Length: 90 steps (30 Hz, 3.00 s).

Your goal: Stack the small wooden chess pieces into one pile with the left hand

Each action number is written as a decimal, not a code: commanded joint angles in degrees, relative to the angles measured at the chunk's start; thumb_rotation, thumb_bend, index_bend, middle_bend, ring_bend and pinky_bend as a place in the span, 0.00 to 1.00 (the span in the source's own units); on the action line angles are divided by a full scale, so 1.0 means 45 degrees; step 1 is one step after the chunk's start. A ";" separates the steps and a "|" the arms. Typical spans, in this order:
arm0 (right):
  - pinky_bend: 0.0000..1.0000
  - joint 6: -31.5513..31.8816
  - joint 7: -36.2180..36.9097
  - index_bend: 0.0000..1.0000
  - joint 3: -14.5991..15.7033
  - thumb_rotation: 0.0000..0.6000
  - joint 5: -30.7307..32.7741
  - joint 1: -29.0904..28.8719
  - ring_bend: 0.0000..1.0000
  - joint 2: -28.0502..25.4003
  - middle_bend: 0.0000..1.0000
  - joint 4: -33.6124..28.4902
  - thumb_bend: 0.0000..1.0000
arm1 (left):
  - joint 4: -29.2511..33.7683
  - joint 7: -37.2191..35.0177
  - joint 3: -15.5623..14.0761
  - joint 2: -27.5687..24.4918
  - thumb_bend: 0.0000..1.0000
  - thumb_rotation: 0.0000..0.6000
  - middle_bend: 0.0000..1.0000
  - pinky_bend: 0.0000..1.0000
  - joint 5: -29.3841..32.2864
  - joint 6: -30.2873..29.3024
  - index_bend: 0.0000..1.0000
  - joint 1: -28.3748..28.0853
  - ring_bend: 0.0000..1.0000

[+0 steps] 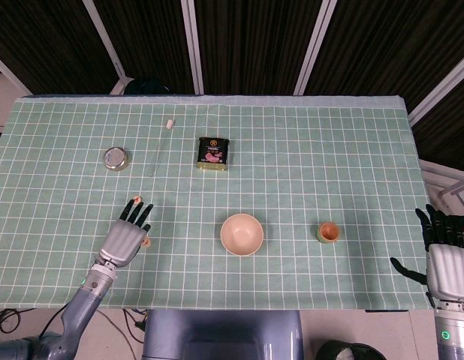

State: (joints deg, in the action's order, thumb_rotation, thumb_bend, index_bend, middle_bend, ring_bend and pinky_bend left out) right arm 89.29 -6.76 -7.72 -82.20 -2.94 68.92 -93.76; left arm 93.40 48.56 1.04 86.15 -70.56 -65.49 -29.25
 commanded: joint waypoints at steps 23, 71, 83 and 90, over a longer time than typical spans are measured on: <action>0.00 0.0064 -0.0040 0.09 -0.0058 1.00 0.0074 0.0018 0.00 0.0024 0.01 -0.0011 0.23 | 0.0010 0.0146 -0.0153 0.0146 0.32 1.00 0.04 0.00 0.0031 -0.0090 0.46 -0.0155 0.00; 0.00 0.0027 -0.0178 0.09 -0.0115 1.00 0.0246 0.0019 0.00 0.0091 0.01 -0.0071 0.23 | -0.5502 -0.1034 0.2337 0.1833 0.27 1.00 0.04 0.00 0.4379 0.2502 0.39 -0.2673 0.00; 0.00 0.0026 -0.0168 0.09 -0.0119 1.00 0.0249 0.0017 0.00 0.0086 0.01 -0.0061 0.23 | -0.6161 -0.0816 0.2130 0.2351 0.28 1.00 0.05 0.00 0.4821 0.2561 0.43 -0.2979 0.00; 0.00 -0.0021 -0.0123 0.09 -0.0123 1.00 0.0303 0.0017 0.00 0.0072 0.01 -0.0096 0.23 | -0.6186 -0.0799 0.2030 0.2423 0.29 1.00 0.05 0.00 0.4836 0.2442 0.45 -0.3046 0.00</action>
State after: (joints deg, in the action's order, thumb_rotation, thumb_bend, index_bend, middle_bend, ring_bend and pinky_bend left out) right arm 89.20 -7.31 -8.27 -80.84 -2.86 69.25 -94.19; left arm 65.55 44.92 10.17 97.03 -48.83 -54.47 -42.92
